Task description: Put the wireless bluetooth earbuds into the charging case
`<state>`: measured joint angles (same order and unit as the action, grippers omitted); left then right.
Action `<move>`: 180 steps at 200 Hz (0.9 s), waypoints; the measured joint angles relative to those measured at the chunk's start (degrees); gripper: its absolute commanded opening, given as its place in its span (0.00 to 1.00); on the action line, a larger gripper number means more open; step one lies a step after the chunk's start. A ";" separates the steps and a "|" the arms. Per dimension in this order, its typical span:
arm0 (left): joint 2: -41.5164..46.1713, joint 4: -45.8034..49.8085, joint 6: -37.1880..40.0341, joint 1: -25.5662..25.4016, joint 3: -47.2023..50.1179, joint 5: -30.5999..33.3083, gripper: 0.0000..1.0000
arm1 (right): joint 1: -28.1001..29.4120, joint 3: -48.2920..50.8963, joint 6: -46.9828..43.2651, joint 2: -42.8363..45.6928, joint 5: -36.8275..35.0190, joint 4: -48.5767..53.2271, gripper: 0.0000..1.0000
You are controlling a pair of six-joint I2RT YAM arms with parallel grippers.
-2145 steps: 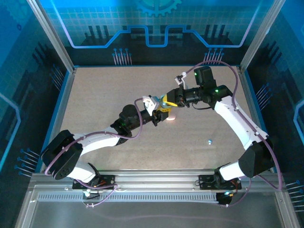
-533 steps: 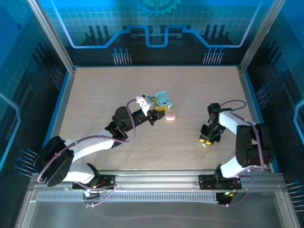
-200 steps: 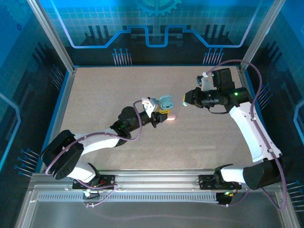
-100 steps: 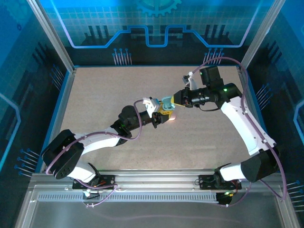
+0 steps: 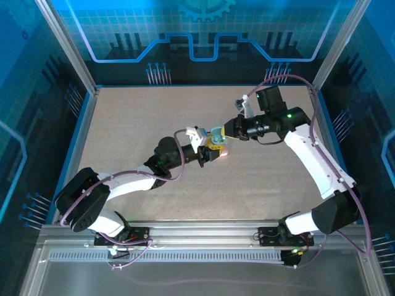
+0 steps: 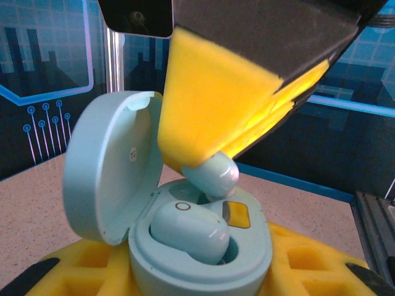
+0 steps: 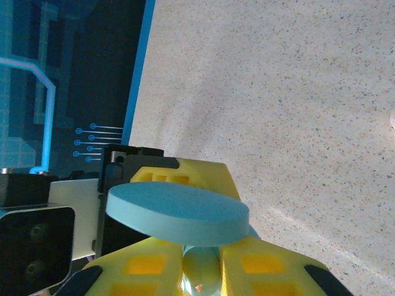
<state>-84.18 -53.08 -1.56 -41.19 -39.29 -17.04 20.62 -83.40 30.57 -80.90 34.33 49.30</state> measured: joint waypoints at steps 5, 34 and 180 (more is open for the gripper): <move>0.00 0.00 -0.02 0.00 0.00 -0.02 0.34 | 0.04 0.00 -0.07 -0.02 -0.15 0.07 0.21; 0.00 0.07 -0.04 0.00 0.00 -0.17 0.34 | 0.11 0.00 -0.70 -0.02 -0.92 0.48 0.22; 0.35 0.04 0.02 0.11 0.00 -0.44 0.35 | 0.63 -2.56 -1.70 0.87 -4.46 2.51 0.53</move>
<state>-83.83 -53.04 -1.54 -41.08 -39.29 -17.47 21.26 -85.95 28.86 -80.03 29.87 51.81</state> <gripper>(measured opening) 0.380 0.511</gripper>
